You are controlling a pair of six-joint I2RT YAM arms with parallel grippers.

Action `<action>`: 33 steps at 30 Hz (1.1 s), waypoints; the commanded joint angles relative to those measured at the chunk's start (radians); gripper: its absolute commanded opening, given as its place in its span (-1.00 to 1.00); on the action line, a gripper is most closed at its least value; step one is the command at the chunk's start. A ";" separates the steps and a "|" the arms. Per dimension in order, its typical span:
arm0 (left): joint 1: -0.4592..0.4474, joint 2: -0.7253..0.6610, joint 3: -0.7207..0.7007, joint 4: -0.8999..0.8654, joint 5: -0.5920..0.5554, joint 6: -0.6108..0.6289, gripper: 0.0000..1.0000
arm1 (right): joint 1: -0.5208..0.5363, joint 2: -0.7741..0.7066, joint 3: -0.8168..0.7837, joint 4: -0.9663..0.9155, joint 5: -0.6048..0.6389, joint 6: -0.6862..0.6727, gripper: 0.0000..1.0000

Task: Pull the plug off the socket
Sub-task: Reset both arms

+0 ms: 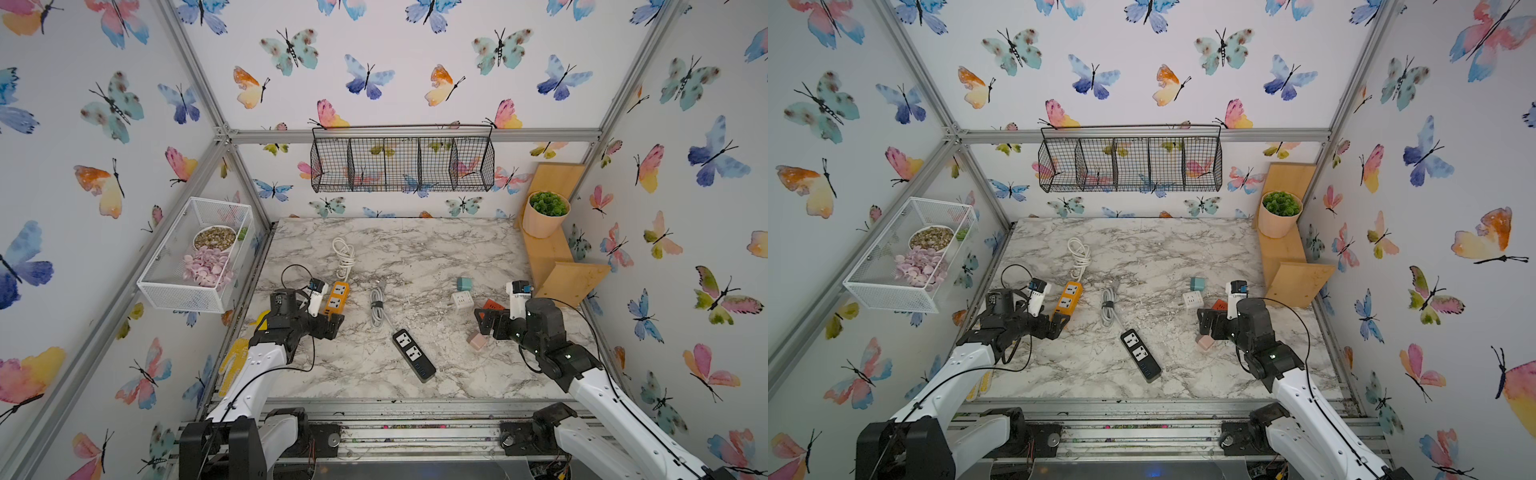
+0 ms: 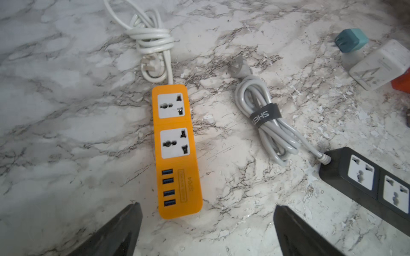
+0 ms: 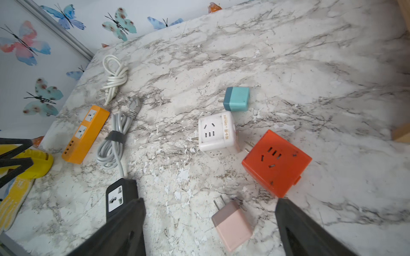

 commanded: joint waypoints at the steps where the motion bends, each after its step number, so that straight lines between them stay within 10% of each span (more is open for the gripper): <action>1: 0.080 -0.011 -0.014 0.071 0.119 -0.016 0.97 | -0.003 0.056 0.026 -0.018 0.062 -0.003 0.96; 14: -0.022 -0.027 -0.185 0.507 0.001 0.029 0.97 | -0.003 -0.130 -0.089 0.232 -0.113 -0.099 0.97; 33: -0.107 0.225 -0.414 1.293 -0.176 -0.154 0.97 | -0.003 -0.208 -0.097 0.221 -0.017 -0.094 0.96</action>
